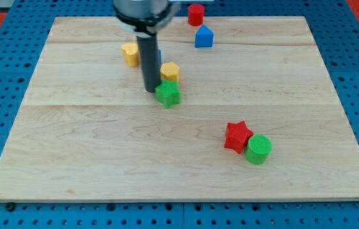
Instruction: Move your arm to the left side of the board
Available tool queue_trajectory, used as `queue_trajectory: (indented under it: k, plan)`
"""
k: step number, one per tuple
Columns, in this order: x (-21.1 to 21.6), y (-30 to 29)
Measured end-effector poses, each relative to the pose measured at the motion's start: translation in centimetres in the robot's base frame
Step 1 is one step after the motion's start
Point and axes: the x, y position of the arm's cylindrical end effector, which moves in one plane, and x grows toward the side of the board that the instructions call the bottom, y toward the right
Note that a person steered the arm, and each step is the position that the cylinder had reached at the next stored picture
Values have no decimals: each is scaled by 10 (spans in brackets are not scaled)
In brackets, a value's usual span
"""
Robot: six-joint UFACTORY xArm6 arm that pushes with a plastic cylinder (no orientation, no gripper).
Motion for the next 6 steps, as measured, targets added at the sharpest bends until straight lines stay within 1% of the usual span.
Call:
queue_trajectory:
  k: [1, 2, 3, 5, 6]
  plan:
    - [24, 40]
    - [52, 66]
    - [62, 60]
    - [56, -119]
    - [48, -199]
